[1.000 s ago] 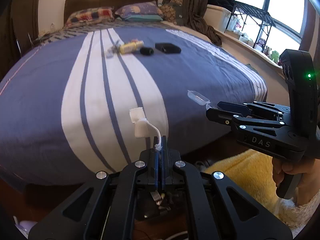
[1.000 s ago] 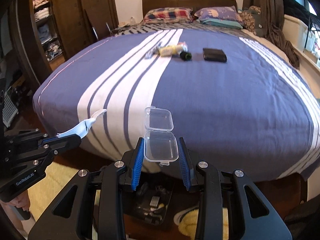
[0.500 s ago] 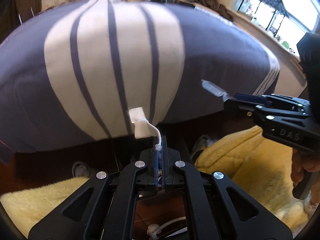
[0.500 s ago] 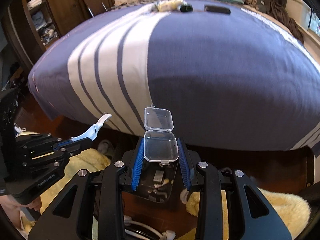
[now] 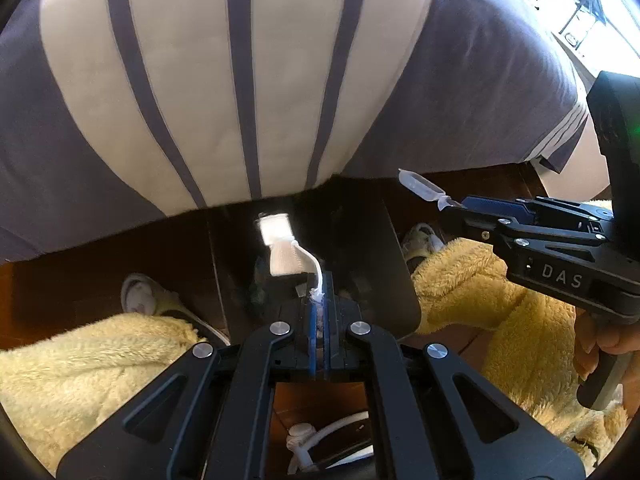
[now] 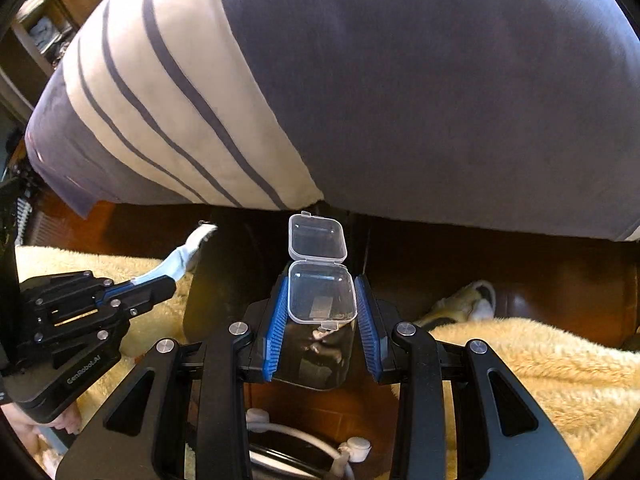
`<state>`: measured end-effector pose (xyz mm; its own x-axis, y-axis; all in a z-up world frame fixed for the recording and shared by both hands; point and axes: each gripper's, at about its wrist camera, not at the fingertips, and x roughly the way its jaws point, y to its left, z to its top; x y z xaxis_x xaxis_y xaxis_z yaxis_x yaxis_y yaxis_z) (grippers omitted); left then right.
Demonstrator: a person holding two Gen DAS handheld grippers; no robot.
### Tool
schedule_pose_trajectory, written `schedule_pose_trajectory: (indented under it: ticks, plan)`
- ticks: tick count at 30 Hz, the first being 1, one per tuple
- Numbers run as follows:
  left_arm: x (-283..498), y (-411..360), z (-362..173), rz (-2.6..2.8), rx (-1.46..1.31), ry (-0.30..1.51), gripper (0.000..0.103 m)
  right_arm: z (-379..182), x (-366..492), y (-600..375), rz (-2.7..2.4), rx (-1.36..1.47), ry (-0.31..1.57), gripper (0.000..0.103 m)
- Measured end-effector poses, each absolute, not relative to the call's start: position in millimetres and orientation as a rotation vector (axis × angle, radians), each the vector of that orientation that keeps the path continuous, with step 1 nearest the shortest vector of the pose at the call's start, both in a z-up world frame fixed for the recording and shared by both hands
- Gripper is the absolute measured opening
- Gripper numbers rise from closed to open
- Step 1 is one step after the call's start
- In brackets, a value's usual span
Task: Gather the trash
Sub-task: 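Carry both items down to the bin and open both tools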
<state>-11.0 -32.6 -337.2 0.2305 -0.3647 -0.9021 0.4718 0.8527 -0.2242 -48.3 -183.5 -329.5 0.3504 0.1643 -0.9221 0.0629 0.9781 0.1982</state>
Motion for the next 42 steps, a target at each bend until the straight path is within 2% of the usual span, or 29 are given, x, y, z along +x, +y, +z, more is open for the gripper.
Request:
schedule_pose_trajectory:
  ticks: [18,20,21,22,24,26,28,31,33,36,42]
  plan:
    - [-0.5,-44.4,-375.2,-0.605,0.115,1.338,0.001,-359.7,-27.7,-172.8,0.115,0.274,1.311,0.036]
    - [0.3,-43.0,-375.6,-0.6,0.114,1.34,0.006,-361.2,-25.3,-172.6,0.11,0.279,1.309,0.04]
    - [0.9,-42.6,-375.0,-0.595,0.113,1.338,0.011,-361.3,-24.3,-173.8,0.103,0.283,1.306,0.047]
    - [1.2,-41.4,-373.7,-0.587,0.114,1.334,0.018,-361.5,-24.3,-175.1,0.097,0.286,1.302,0.051]
    - [2.0,-37.9,-370.2,-0.566,0.121,1.32,0.032,-357.2,-24.8,-179.3,0.081,0.288,1.289,0.052]
    - [2.0,-35.1,-365.8,-0.548,0.132,1.303,0.037,-352.5,-25.5,-183.5,0.063,0.29,1.274,0.056]
    - [1.9,-31.7,-358.8,-0.533,0.138,1.288,0.052,-345.2,-27.6,-189.5,0.041,0.29,1.25,0.066]
    - [2.6,-26.9,-344.2,-0.514,0.138,1.25,0.068,-330.7,-31.5,-196.1,0.015,0.282,1.21,0.074]
    - [3.5,-26.7,-331.5,-0.508,0.141,1.218,0.074,-318.0,-33.9,-200.7,-0.001,0.282,1.173,0.08]
    - [5.1,-24.0,-309.9,-0.501,0.149,1.16,0.08,-297.0,-37.2,-207.0,-0.018,0.276,1.112,0.083]
    - [6.9,-25.8,-255.4,-0.499,0.157,1.045,0.083,-247.3,-38.7,-218.2,-0.058,0.224,0.986,0.085]
